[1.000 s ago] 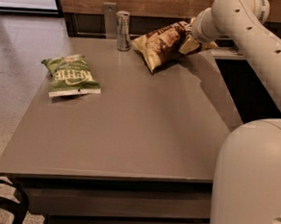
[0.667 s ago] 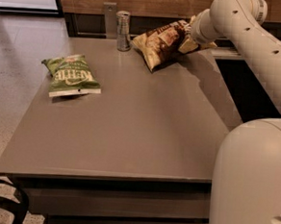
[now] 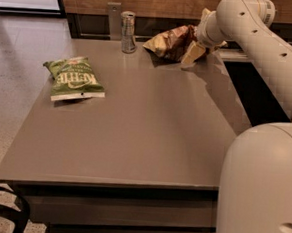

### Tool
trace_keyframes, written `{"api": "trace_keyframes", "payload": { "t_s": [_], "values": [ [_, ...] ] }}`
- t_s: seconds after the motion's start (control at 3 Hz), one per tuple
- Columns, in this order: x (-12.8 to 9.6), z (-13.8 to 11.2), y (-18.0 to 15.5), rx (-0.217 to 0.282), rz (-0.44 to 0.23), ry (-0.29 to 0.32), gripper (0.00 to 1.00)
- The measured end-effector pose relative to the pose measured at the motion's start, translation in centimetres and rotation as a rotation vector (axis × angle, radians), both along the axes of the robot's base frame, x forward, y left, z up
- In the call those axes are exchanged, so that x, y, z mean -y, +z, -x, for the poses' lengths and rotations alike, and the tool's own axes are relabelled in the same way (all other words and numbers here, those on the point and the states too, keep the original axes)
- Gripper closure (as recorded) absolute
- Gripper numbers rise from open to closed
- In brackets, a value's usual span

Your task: Move brown chip bag near redbull can

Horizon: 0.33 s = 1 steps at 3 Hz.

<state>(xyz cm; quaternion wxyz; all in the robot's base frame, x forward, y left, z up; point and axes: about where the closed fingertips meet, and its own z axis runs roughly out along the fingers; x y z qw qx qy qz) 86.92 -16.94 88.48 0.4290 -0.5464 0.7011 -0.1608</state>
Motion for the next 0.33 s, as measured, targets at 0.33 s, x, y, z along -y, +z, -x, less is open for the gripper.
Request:
{"api": "trace_keyframes", "payload": {
  "t_s": [0.33],
  "values": [
    [0.0, 0.0, 0.0, 0.0, 0.0, 0.0, 0.0]
  ]
}}
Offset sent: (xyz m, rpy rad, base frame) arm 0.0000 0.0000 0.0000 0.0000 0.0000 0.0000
